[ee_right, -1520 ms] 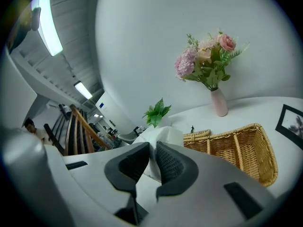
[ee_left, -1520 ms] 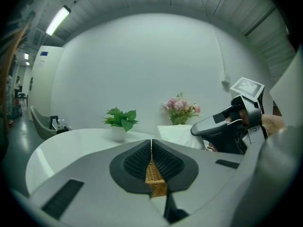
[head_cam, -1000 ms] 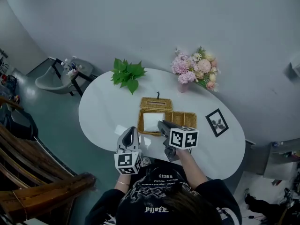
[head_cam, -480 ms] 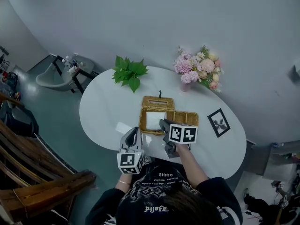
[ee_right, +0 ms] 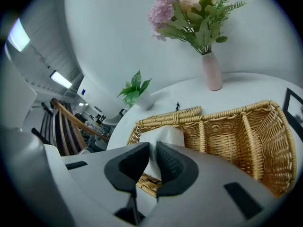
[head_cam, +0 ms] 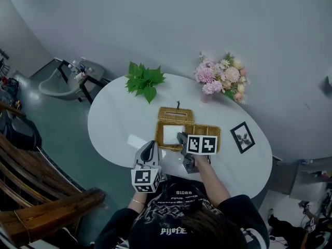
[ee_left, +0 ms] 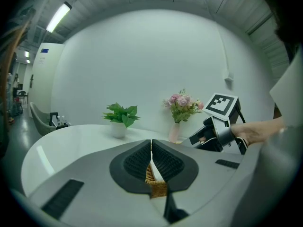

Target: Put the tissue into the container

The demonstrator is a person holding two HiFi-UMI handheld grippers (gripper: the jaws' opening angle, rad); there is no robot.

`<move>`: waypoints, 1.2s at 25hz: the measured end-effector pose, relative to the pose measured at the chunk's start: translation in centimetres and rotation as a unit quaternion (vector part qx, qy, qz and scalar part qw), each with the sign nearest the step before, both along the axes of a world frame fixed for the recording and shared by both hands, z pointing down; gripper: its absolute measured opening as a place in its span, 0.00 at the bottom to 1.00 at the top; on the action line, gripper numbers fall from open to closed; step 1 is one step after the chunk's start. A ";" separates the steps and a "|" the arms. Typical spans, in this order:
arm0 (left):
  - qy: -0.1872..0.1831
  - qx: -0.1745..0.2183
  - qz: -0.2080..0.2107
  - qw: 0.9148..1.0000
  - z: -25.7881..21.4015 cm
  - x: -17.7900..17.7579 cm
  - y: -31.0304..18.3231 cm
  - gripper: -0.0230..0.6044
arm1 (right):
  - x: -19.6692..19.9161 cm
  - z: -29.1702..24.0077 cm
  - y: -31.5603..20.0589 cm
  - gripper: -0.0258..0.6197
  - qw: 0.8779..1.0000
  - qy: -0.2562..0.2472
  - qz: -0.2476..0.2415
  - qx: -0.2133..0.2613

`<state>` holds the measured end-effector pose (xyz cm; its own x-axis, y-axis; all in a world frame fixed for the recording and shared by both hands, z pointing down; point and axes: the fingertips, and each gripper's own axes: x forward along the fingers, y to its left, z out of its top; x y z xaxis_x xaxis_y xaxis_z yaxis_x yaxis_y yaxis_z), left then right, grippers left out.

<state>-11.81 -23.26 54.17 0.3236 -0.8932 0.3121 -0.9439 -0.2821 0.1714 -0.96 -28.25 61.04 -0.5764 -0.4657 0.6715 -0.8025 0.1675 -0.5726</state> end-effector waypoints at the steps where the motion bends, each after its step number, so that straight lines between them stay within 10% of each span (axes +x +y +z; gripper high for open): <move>1: 0.000 -0.001 0.000 1.000 0.1 0.0 -0.1 0.08 | 0.0 0.1 -0.1 0.15 1.000 0.005 -0.002 -0.003; 19: 0.012 -0.004 -0.017 1.000 0.4 -0.9 -0.9 0.08 | 0.2 1.5 -0.7 0.17 0.992 0.120 -0.038 -0.024; 22: 0.010 -0.003 -0.015 1.000 0.3 -0.9 -0.9 0.08 | 0.2 1.8 -0.4 0.35 0.990 0.130 -0.046 -0.026; 30: 0.011 0.003 -0.014 1.000 -0.1 -0.8 -0.4 0.08 | 1.2 0.3 -0.4 0.42 0.985 0.165 -0.044 0.022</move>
<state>-12.65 -23.69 54.09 0.3052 -0.9040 0.2994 -0.9476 -0.2569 0.1902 0.28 -28.67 61.34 -0.3693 -0.4563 0.8096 -0.9252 0.2626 -0.2741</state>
